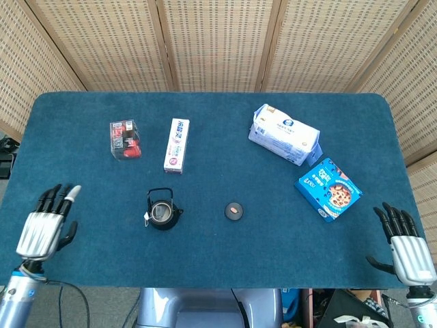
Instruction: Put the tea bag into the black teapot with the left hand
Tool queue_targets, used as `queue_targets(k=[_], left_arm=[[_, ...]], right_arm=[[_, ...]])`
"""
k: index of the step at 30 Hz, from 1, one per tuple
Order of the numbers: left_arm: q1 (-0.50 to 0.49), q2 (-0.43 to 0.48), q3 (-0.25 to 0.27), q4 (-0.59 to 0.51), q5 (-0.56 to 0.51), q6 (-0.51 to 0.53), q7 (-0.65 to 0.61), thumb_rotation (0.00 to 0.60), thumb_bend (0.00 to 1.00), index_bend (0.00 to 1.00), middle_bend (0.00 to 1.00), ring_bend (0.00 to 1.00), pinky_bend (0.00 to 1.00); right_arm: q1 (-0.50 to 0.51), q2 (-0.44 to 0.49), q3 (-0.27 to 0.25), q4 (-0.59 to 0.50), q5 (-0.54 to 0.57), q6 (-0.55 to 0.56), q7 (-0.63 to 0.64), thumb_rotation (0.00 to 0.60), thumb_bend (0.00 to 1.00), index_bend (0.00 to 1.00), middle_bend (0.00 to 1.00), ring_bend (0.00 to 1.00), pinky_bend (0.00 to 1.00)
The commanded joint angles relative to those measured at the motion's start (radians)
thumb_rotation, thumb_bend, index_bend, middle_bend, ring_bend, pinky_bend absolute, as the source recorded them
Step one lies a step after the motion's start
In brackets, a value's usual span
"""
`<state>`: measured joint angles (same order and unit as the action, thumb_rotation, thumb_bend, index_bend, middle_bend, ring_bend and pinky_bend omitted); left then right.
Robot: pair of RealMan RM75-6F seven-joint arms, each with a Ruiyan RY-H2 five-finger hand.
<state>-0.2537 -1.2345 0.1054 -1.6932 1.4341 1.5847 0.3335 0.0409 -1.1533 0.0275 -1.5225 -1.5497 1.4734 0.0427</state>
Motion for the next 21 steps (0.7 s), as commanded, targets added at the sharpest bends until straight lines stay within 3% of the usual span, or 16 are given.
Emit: queue_targets(k=[1, 10, 21], left_arm=[[0.035, 0.005, 0.005, 0.017, 0.010, 0.023, -0.025, 0.600, 0.36, 0.00, 0.00, 0.00, 0.00], [0.129, 0.022, 0.010, 0.032, 0.016, 0.082, -0.068, 0.600, 0.36, 0.00, 0.00, 0.00, 0.00], [0.163, 0.029, -0.003, 0.036, 0.043, 0.082, -0.075, 0.600, 0.36, 0.00, 0.00, 0.00, 0.00]], right_arm=[[0.003, -0.001, -0.001, -0.003, -0.005, 0.000, -0.003, 0.600, 0.06, 0.00, 0.00, 0.00, 0.00], [0.011, -0.003, -0.004, -0.012, -0.020, 0.003, -0.015, 0.600, 0.06, 0.00, 0.00, 0.00, 0.00], [0.016, -0.006, -0.003, -0.012, -0.021, 0.002, -0.015, 0.600, 0.06, 0.00, 0.00, 0.00, 0.00]])
